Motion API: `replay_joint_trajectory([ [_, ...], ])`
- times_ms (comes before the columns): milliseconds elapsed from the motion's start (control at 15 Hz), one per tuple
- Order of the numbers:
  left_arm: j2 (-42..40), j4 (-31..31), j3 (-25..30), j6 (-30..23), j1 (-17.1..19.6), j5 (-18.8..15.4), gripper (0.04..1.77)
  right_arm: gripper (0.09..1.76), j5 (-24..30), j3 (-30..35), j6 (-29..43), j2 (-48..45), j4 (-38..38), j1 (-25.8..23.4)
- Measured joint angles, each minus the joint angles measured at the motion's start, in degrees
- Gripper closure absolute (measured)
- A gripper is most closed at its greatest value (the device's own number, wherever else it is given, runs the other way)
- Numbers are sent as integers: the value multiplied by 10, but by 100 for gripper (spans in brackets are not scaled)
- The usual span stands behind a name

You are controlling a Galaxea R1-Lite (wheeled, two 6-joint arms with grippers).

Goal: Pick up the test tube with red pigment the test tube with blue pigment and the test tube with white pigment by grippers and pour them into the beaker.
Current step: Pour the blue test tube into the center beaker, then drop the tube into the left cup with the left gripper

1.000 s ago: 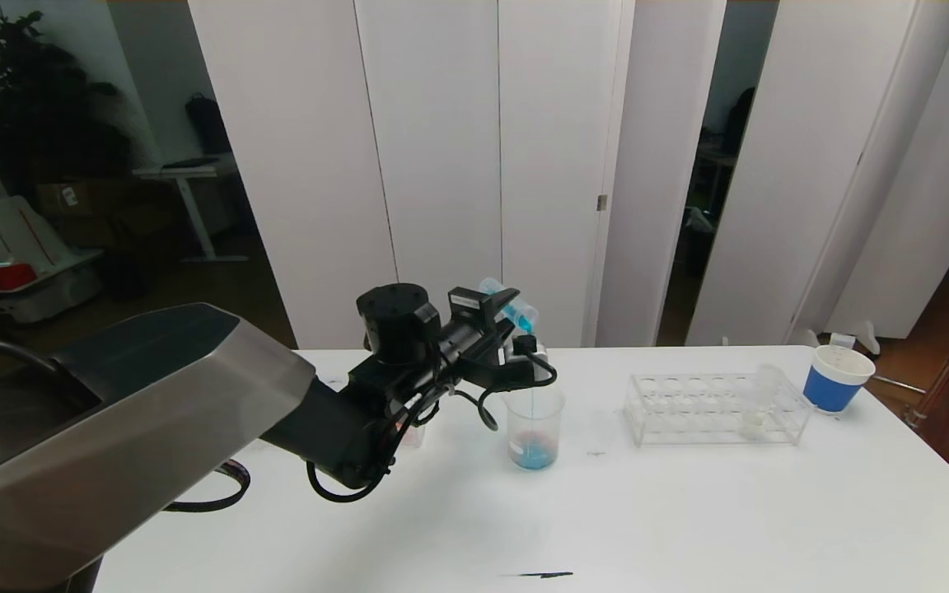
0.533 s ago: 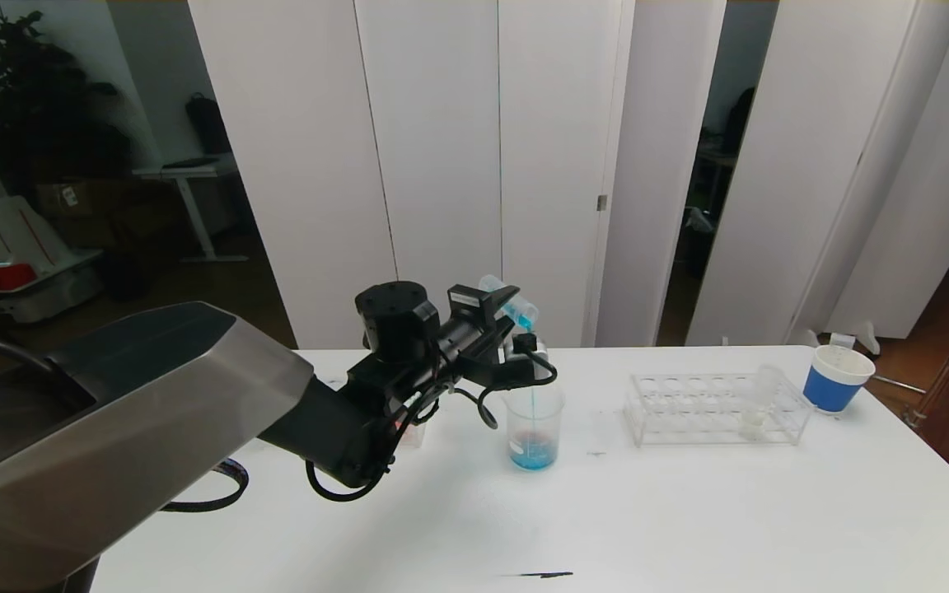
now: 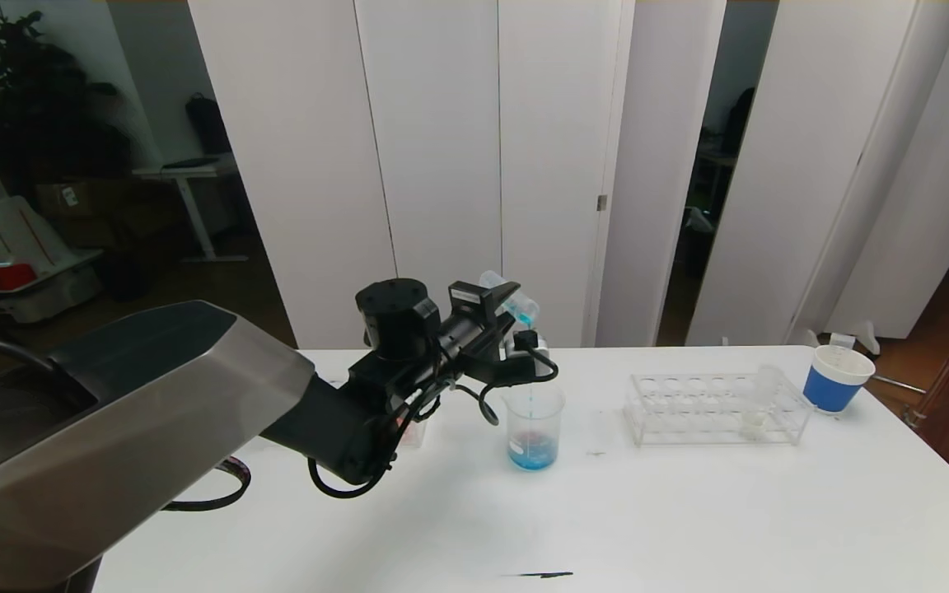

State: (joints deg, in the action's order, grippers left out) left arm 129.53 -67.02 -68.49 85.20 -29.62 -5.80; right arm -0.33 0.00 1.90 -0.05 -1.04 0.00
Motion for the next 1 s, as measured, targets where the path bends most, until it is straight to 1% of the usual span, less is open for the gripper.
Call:
replay_joint_trajectory([
  [800,-1,1,-1,-3,-2,2,123,10,0,0,0,0,0,0],
  [867,-5,1,2,-5,-2,6,123,10,0,0,0,0,0,0],
  [1000,-16,1,5,-8,-3,32,123,10,0,0,0,0,0,0],
])
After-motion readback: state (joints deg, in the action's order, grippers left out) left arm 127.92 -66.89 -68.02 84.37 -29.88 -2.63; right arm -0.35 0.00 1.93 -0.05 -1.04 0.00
